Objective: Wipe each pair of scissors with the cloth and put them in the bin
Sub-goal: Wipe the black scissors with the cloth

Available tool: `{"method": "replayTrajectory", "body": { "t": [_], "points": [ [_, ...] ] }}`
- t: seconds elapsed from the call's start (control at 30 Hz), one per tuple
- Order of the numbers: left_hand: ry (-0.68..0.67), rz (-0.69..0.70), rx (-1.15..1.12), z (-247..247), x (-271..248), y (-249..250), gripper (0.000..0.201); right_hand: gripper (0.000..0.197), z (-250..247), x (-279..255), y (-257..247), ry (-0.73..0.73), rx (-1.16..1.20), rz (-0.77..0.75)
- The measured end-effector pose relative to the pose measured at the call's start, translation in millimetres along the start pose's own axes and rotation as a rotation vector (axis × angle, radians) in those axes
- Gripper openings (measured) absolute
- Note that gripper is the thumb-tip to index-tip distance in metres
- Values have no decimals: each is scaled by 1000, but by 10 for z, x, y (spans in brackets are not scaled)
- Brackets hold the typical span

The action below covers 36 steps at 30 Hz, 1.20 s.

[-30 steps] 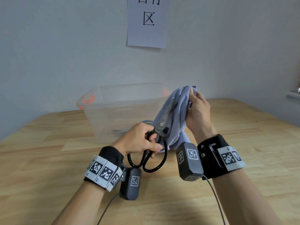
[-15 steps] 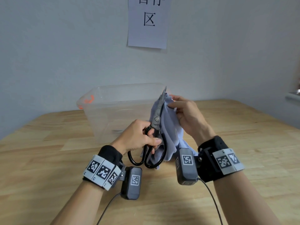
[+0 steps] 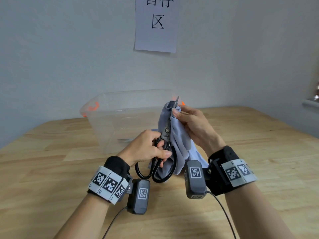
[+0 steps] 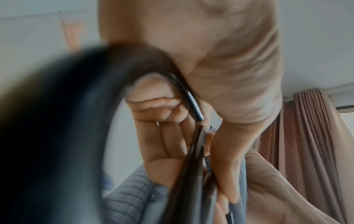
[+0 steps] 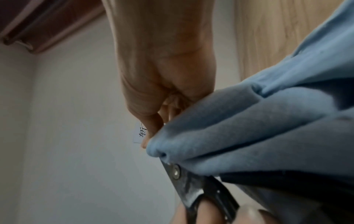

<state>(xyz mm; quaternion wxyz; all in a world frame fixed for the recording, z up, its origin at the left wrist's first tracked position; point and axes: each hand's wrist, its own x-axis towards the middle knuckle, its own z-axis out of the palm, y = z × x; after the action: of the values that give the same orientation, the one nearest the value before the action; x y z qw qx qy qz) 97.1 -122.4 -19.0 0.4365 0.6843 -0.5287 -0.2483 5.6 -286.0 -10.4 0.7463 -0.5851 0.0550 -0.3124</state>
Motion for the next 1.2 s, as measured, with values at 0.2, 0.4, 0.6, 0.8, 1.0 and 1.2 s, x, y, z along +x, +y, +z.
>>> {"method": "replayTrajectory", "body": {
  "t": [0.2,0.4,0.6,0.8,1.0,1.2],
  "points": [
    [-53,12,6,-8,-2,-15,41,8,-6,16,43,13,-39,-35],
    [-60,14,34,30,33,-56,41,11,31,116,126,115,23,-70],
    [-97,25,67,63,46,-81,42,14,29,110,130,221,62,-94],
    [-110,61,98,114,101,-108,42,28,51,44,8,270,113,-178],
    [-101,61,128,44,92,-105,42,33,109,50,-16,319,182,-196],
    [-112,48,132,59,92,-97,41,31,88,50,-38,364,253,-199]
  ]
}}
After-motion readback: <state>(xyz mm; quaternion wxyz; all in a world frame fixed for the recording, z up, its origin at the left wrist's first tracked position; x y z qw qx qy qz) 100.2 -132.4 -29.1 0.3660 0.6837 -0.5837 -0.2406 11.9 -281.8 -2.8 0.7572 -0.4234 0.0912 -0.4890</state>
